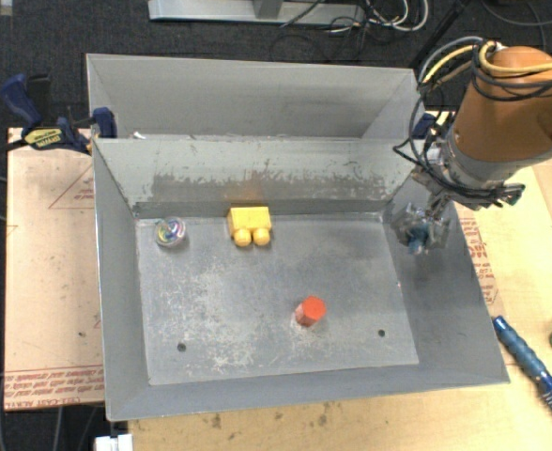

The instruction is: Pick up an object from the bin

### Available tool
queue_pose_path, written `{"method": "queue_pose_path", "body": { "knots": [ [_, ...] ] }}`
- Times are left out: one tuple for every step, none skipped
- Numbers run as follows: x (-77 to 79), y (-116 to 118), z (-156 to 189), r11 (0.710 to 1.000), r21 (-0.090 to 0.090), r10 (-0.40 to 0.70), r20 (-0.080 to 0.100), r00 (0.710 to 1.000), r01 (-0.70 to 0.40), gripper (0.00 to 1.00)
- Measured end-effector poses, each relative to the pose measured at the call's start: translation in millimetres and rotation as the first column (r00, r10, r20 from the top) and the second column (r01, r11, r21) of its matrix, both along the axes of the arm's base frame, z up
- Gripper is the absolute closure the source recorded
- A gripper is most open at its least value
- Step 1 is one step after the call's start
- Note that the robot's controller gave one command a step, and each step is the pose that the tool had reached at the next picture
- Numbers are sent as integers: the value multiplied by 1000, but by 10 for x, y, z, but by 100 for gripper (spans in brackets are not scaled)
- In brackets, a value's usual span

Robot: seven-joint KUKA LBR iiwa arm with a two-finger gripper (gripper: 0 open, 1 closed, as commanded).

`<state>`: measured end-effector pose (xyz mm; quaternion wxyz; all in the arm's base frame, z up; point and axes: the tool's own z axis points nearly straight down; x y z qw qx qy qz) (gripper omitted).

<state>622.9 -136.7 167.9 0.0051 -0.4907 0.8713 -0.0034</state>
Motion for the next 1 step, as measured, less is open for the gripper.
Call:
{"method": "queue_pose_path", "body": {
  "knots": [
    [162,71,718,1000,1,1,1,1000,-1,100]
  ]
}}
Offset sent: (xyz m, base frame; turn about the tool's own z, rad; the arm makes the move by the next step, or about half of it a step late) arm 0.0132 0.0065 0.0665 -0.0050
